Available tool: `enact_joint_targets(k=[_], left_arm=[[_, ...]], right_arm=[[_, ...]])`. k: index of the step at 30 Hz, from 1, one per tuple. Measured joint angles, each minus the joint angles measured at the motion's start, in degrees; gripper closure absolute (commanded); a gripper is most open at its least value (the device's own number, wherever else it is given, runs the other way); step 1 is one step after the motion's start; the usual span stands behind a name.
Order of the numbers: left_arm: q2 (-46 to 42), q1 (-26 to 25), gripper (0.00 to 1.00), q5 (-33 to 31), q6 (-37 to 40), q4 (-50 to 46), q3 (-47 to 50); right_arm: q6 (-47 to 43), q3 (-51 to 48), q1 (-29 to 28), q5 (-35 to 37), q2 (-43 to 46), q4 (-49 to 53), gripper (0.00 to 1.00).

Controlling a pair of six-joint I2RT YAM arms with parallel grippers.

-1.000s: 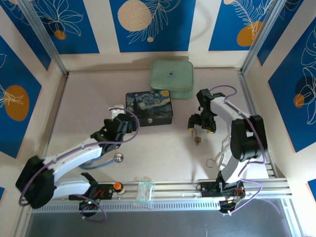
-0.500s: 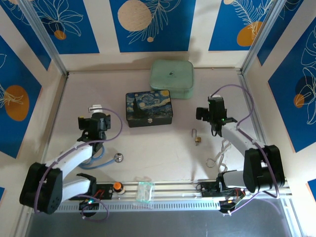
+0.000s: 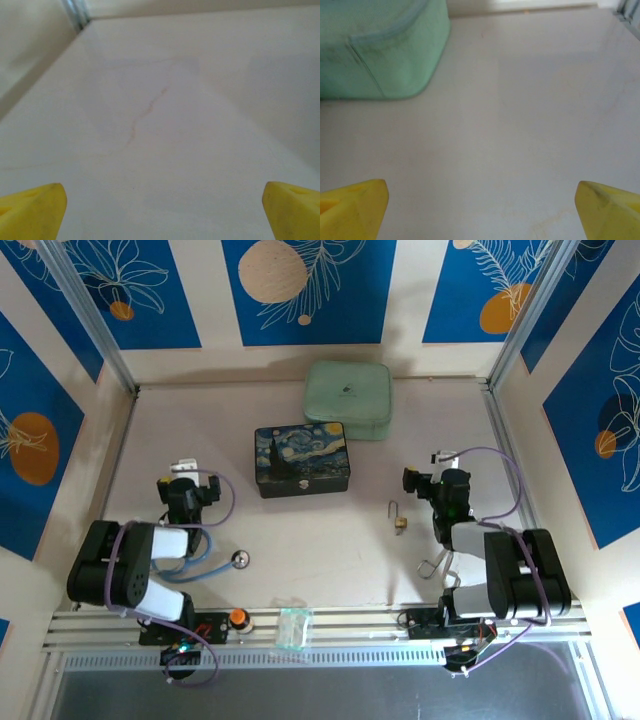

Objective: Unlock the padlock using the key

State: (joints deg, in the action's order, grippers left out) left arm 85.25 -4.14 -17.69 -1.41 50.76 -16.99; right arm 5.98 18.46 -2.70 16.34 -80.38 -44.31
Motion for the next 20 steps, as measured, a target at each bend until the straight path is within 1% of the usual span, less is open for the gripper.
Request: enact_joint_targets(k=[2, 3, 4, 5, 10, 20], left_arm=[[2.4, 0.02, 0.01, 2.32, 0.24, 3.13, -0.02], [3.56, 0.02, 0.01, 3.23, 0.33, 4.2, -0.15], [3.96, 0.02, 0.01, 3.98, 0.35, 4.07, -0.24], [4.07, 0.02, 0.01, 4.44, 0.46, 4.02, -0.33], [4.13, 0.0, 0.01, 5.68, 0.5, 4.17, -2.36], [4.13, 0.0, 0.01, 5.95, 0.5, 4.37, -2.49]], right_arm=[[-0.02, 0.15, 0.04, -0.87, -4.39, -4.5, 0.04], [-0.04, 0.59, 0.04, -1.25, -5.99, -4.22, 0.03], [0.0, 1.22, 0.15, -1.7, -6.75, -3.06, 0.01], [0.2, 1.99, 0.5, -2.71, -7.21, -2.36, 0.01], [0.26, 4.26, 1.62, -4.81, -7.26, -2.4, 0.01], [0.44, 4.31, 1.97, -6.12, -7.26, -2.34, 0.01]])
